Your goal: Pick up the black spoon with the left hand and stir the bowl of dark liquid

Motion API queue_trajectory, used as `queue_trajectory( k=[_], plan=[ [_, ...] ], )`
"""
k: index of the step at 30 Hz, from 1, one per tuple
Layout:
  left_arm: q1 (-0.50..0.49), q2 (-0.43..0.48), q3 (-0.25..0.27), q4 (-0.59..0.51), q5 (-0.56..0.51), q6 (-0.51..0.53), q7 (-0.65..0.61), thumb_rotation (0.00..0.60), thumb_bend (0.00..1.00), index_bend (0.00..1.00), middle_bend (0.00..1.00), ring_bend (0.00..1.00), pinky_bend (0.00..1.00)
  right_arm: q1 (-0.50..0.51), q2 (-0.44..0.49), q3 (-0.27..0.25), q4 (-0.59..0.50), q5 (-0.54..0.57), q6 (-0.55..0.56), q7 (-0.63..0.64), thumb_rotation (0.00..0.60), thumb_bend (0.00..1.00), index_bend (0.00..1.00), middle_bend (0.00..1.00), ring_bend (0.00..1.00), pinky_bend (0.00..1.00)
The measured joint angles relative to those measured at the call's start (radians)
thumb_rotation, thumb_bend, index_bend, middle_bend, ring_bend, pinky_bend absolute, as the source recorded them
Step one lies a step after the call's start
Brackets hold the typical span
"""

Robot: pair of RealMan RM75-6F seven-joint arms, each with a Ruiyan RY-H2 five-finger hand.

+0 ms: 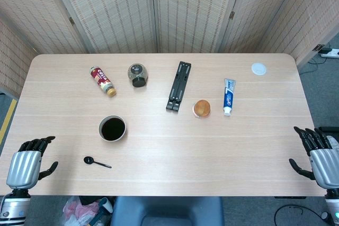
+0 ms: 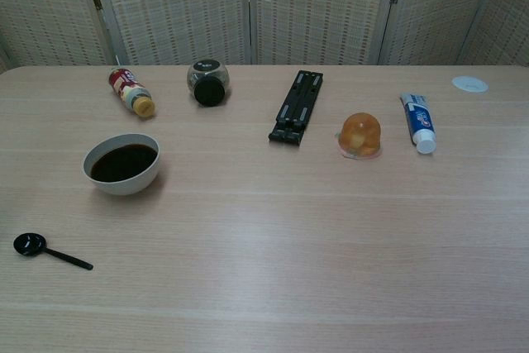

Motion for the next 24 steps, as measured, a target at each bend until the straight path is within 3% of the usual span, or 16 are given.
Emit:
queue_trajectory(
  k=[24],
  plan=[
    [-0.008,0.003,0.000,0.011,0.016,-0.004,-0.022,0.600,0.27,0.26,0.35,0.30,0.31,0.002,0.007,0.003,-0.009,-0.006,0.007,-0.005,0.600,0.22,0.00,0.17,0.12,0.09]
  ],
)
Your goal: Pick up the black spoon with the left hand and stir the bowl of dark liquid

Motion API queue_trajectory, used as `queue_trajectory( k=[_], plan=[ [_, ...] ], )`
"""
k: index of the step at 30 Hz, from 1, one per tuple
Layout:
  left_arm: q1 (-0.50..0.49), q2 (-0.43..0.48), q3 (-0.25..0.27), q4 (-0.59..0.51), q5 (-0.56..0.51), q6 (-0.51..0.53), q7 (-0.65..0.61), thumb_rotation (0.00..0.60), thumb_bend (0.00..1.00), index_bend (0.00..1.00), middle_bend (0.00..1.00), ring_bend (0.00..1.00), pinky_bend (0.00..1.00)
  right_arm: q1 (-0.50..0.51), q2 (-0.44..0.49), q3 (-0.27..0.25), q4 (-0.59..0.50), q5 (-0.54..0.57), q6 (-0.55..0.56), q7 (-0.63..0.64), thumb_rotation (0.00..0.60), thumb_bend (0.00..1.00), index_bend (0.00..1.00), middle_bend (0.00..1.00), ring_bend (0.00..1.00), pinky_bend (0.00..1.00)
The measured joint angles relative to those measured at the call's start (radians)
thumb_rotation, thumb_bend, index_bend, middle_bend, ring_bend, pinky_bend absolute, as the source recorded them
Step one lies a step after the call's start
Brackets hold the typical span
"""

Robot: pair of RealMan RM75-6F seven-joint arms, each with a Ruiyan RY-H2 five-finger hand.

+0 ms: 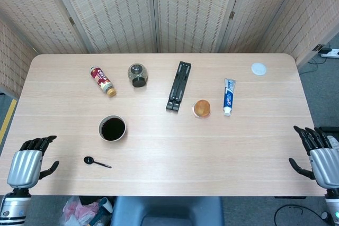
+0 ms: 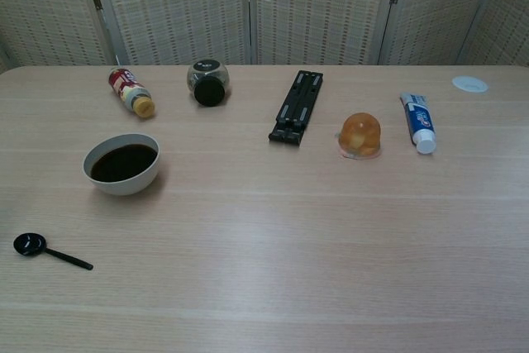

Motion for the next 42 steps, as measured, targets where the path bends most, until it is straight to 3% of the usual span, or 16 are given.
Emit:
queue_trajectory(
  k=[12,21,23,33,37,42],
  plan=[
    [-0.028,0.009,0.012,-0.001,0.039,-0.038,0.009,0.600,0.27,0.29,0.35,0.29,0.31,0.007,0.003,0.003,-0.011,0.000,-0.007,-0.011,0.600,0.22,0.00,0.17,0.12,0.09],
    [-0.094,0.005,0.021,0.000,0.069,-0.140,0.012,0.600,0.27,0.34,0.36,0.31,0.32,0.012,0.007,0.008,-0.016,0.006,-0.011,-0.015,0.600,0.22,0.00,0.17,0.12,0.09],
    [-0.115,-0.001,0.023,0.006,0.083,-0.165,0.023,0.600,0.27,0.37,0.41,0.35,0.36,0.011,0.011,0.009,-0.018,0.007,-0.010,-0.017,0.600,0.22,0.00,0.17,0.12,0.09],
    [-0.211,-0.062,0.022,0.066,0.115,-0.282,0.083,0.600,0.27,0.44,0.60,0.52,0.80,0.008,0.008,0.009,-0.014,0.012,-0.008,-0.011,0.600,0.22,0.00,0.17,0.12,0.09],
    [-0.246,-0.101,0.025,0.111,0.130,-0.317,0.130,0.600,0.27,0.47,0.71,0.62,0.90,0.008,0.008,0.009,-0.009,0.013,-0.008,-0.006,0.600,0.22,0.00,0.17,0.12,0.09],
    [-0.278,-0.128,0.030,0.138,0.125,-0.372,0.186,0.600,0.27,0.47,0.80,0.69,0.95,0.006,0.007,0.008,-0.004,0.014,-0.007,0.001,0.600,0.22,0.00,0.17,0.12,0.09]
  ],
)
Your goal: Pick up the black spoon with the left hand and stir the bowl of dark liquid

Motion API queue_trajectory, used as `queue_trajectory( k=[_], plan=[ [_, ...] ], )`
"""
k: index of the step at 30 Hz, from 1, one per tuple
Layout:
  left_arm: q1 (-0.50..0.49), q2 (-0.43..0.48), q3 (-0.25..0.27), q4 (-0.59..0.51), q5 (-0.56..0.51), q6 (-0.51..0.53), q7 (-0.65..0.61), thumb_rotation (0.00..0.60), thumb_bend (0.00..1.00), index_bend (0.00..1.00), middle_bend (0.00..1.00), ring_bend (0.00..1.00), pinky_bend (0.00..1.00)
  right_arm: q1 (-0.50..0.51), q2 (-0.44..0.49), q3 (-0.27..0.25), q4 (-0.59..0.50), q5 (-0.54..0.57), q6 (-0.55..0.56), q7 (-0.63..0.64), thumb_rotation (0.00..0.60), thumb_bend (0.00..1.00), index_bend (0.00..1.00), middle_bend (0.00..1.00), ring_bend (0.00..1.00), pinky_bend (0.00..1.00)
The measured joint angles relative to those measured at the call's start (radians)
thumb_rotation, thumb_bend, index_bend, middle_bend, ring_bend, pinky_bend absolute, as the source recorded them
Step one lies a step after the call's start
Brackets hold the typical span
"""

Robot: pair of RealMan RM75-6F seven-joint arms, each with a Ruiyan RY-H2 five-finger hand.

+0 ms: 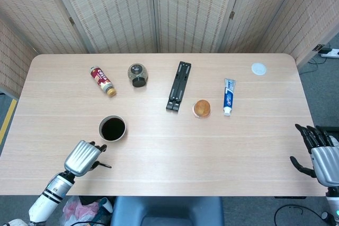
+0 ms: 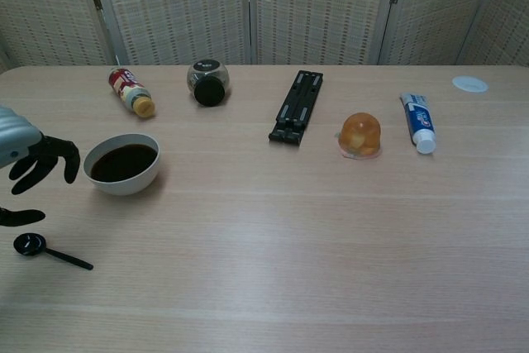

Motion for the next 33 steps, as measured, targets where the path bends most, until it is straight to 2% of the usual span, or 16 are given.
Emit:
queue_trajectory(
  k=[6,15,23,33],
  plan=[
    [-0.022,-0.032,0.001,0.016,-0.043,-0.039,0.082,0.600,0.27,0.47,0.85,0.74,0.99,-0.002,-0.004,-0.002,0.009,0.002,0.000,0.008,0.600,0.22,0.00,0.17,0.12,0.09],
    [-0.039,-0.083,0.021,0.070,-0.036,-0.044,0.207,0.600,0.27,0.48,0.90,0.80,1.00,-0.001,-0.006,-0.002,0.015,0.003,-0.004,0.014,0.600,0.22,0.00,0.17,0.12,0.09],
    [-0.055,-0.092,0.030,0.064,-0.118,-0.101,0.307,0.600,0.27,0.51,0.92,0.82,1.00,0.000,-0.008,-0.001,0.018,0.006,-0.008,0.017,0.600,0.22,0.00,0.17,0.12,0.09],
    [-0.070,-0.108,0.046,0.055,-0.196,-0.135,0.398,0.600,0.32,0.53,0.93,0.82,1.00,0.010,-0.008,0.001,0.019,0.005,-0.020,0.015,0.600,0.22,0.00,0.17,0.12,0.09]
  ],
)
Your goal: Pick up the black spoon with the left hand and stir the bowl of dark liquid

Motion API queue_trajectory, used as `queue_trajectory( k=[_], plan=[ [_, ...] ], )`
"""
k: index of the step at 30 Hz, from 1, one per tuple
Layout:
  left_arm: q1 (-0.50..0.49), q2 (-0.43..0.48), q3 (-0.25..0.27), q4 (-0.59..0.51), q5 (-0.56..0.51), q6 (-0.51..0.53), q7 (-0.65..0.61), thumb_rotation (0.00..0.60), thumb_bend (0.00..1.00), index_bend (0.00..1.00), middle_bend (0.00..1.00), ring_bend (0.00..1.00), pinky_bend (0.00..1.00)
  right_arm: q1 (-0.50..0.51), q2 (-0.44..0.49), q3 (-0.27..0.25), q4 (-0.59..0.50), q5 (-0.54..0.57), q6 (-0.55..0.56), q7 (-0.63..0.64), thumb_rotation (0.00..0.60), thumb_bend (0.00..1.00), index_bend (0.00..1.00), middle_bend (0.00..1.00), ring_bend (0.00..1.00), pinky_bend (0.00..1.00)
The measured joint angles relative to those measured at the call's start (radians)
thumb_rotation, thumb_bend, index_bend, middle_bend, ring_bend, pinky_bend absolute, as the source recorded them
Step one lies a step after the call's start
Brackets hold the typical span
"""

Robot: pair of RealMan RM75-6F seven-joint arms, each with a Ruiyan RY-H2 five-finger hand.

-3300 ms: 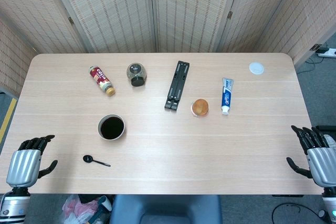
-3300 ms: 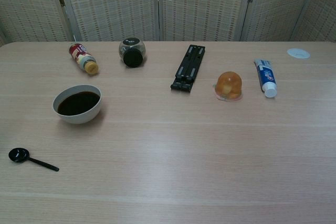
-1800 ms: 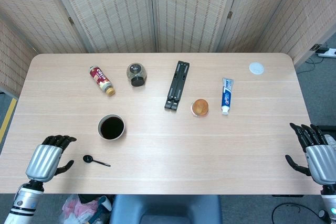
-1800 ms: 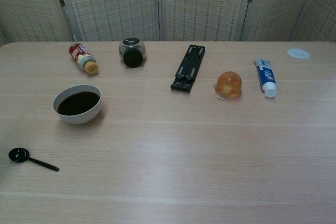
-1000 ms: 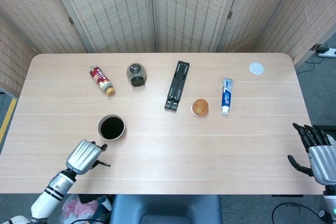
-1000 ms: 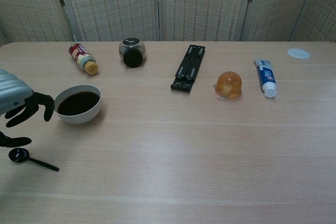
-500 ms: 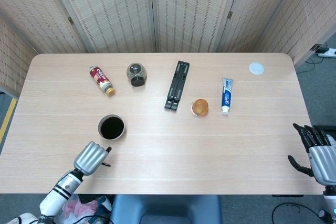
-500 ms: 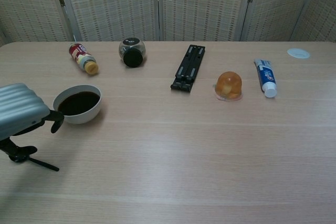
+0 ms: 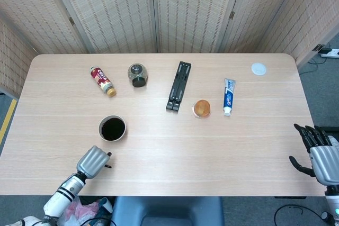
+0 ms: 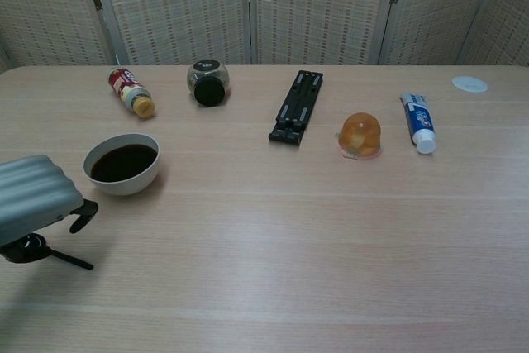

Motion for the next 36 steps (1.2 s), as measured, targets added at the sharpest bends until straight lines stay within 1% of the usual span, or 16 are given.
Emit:
queue_trajectory(
  k=[18,28,36],
  plan=[
    [-0.044,-0.035,0.013,-0.021,-0.131,-0.041,0.072,0.600,0.34,0.55,0.93,0.82,1.00,0.007,-0.001,0.001,0.006,0.010,-0.017,0.004,0.600,0.21,0.00,0.17,0.12,0.09],
    [-0.079,-0.055,0.012,-0.049,-0.262,-0.049,0.144,0.600,0.37,0.57,0.93,0.83,1.00,0.007,0.000,0.001,0.009,0.016,-0.020,0.009,0.600,0.21,0.00,0.17,0.12,0.09],
    [-0.107,-0.063,0.013,-0.069,-0.342,-0.036,0.168,0.600,0.37,0.55,0.93,0.83,1.00,0.003,-0.001,-0.001,0.014,0.017,-0.016,0.015,0.600,0.21,0.00,0.17,0.12,0.09]
  ],
)
